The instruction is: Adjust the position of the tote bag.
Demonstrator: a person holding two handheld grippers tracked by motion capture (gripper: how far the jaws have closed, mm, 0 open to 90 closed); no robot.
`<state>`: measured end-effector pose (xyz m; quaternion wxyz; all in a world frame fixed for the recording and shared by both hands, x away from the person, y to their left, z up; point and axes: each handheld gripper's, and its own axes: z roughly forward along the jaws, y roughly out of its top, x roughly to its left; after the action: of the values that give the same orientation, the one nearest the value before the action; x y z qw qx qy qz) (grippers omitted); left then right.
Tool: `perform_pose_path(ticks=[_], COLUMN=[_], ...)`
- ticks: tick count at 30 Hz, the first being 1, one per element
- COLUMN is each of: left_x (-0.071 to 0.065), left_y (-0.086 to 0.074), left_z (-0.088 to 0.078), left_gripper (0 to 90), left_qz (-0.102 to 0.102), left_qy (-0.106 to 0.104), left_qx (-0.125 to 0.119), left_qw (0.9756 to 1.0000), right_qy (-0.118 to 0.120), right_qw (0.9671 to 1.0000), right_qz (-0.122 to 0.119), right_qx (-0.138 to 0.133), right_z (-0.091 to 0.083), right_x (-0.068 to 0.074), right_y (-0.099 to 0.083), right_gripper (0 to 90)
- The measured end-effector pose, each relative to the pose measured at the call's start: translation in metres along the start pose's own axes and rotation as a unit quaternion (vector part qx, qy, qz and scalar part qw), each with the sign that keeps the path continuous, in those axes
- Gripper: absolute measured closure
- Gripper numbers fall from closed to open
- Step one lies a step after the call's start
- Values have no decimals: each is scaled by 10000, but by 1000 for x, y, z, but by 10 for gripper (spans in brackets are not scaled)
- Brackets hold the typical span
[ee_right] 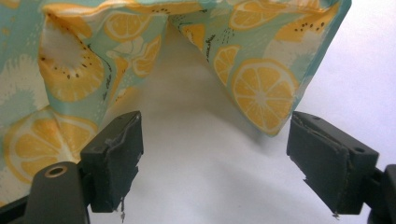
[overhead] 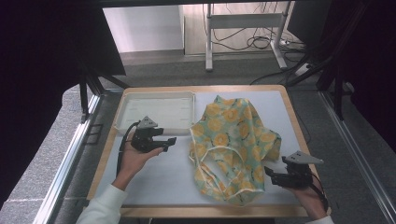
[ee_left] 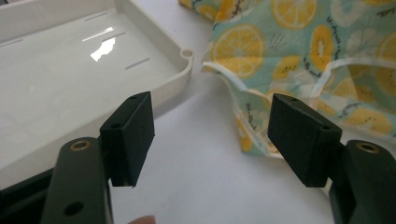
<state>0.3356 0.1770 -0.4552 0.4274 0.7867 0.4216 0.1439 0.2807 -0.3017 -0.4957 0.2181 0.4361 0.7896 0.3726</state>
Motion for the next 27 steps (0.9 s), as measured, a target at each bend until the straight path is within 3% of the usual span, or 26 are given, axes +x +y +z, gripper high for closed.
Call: perform_pose_path(ticks=[10, 27], left_x=[-3, 1], left_y=[18, 48], left_z=[10, 34], left_gripper=[315, 318], left_qz=[48, 225], left_qy=[-94, -64], left_qx=[-16, 89], left_qw=[9999, 9997], right_qy=[-3, -11], right_qw=[10000, 10000], right_qz=[-12, -14], right_qx=[33, 69], right_z=[0, 1], right_x=[0, 0], right_y=[0, -1], right_gripper=[190, 190])
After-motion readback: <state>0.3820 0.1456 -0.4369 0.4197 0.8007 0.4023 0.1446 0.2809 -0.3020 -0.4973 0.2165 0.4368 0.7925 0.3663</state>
